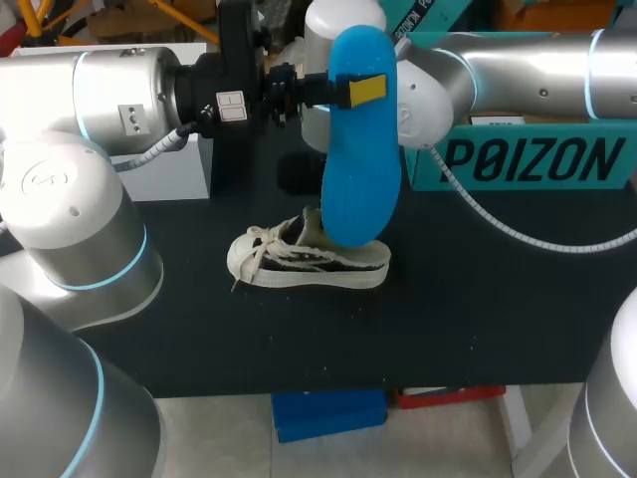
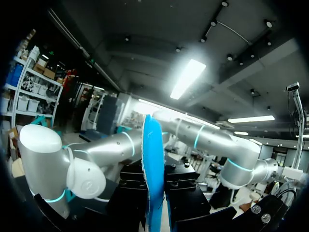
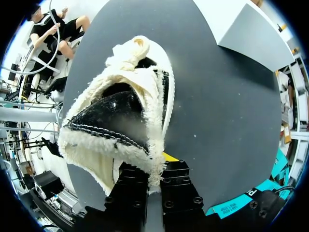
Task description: Take the shoe out of the shoebox, open the shoe tongue, remove and reinsert the insole, then place the shoe into the shoebox
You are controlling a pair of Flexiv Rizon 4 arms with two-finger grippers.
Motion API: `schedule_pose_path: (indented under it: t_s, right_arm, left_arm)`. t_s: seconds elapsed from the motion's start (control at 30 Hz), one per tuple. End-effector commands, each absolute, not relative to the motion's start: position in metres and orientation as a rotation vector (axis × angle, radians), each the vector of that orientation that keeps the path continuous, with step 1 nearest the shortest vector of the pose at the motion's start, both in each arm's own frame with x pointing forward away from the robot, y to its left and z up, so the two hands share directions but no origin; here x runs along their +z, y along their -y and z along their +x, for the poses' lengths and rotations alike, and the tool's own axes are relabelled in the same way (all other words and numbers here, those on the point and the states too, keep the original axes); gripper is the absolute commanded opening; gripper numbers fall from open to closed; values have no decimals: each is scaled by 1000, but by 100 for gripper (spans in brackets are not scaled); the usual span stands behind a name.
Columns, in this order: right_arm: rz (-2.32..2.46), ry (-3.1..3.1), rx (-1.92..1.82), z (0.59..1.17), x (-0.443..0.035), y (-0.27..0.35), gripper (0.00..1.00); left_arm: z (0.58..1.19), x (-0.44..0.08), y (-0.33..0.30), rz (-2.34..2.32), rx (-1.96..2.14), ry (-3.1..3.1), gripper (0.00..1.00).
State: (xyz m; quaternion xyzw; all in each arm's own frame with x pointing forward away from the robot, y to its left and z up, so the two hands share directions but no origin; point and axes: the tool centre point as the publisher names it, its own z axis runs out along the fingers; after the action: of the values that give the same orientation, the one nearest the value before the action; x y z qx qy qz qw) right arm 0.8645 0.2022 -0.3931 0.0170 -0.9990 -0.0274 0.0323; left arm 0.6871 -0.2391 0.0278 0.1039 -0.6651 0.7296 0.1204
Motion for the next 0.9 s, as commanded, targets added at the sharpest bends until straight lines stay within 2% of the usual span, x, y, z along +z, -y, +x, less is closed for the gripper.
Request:
schedule_pose_path:
  t_s: [0.03, 0.27, 0.4, 0.6, 0.9]
  right_arm:
    - [50, 3077, -82, 864, -393, -202, 0]
    - [50, 3077, -82, 864, -393, -202, 0]
    - [-398, 3061, -9, 857, -365, -185, 0]
    - [-992, 2947, -186, 845, -325, -156, 0]
    - [-1775, 2615, -414, 842, -302, -127, 0]
  left_arm:
    - [687, 28, 240, 307, 2125, 1949, 0]
    - [687, 28, 240, 307, 2125, 1949, 0]
    - [687, 28, 240, 307, 2125, 1949, 0]
    - [687, 28, 240, 307, 2125, 1949, 0]
    - [687, 28, 240, 307, 2125, 1949, 0]
